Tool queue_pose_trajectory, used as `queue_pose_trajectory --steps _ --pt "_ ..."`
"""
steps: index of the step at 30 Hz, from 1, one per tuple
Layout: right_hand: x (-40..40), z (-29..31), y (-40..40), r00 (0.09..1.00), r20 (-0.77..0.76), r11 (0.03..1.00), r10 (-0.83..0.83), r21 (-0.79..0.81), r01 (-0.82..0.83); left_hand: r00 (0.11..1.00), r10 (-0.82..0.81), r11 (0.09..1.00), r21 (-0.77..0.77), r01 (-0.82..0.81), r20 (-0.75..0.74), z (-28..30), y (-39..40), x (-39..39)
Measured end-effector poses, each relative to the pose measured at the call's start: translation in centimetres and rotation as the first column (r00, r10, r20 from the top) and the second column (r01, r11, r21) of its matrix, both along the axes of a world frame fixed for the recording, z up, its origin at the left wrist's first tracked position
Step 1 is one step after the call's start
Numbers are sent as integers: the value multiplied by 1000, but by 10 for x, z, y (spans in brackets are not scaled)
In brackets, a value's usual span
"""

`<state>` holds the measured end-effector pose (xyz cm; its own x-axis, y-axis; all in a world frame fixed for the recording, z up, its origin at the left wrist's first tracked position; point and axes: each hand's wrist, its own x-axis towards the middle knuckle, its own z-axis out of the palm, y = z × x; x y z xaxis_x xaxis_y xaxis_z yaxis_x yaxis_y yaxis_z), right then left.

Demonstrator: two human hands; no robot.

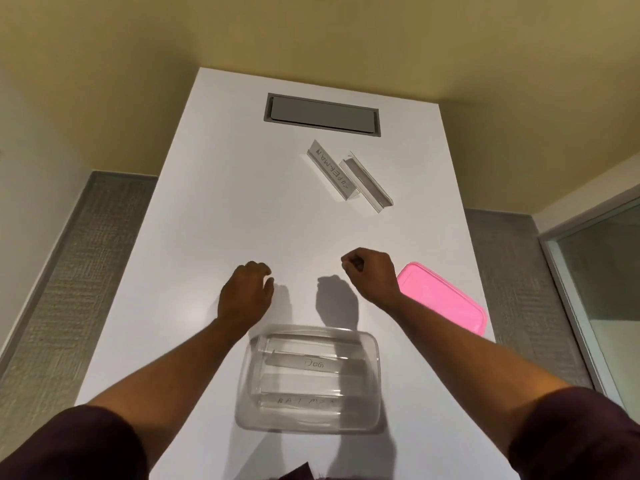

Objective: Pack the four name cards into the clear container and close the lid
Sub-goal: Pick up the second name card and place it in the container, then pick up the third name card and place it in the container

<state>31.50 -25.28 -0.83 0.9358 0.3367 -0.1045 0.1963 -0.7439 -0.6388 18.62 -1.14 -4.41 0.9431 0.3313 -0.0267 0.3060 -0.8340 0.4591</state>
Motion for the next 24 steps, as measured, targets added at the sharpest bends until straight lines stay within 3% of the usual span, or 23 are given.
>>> queue_pose_trajectory --steps 4,11,18,24 --pt "58 -9 21 1000 -9 999 -7 -31 7 991 -67 997 -56 61 -112 -48 29 9" --pt "160 -35 57 1000 15 990 18 -143 -15 960 -108 988 76 132 -259 -93 61 30" --pt "234 -51 86 1000 28 951 6 -311 3 975 -74 986 131 103 -208 -107 54 25" --pt "247 -57 102 994 44 932 -97 -347 107 975 -72 986 134 102 -208 -107 53 26"
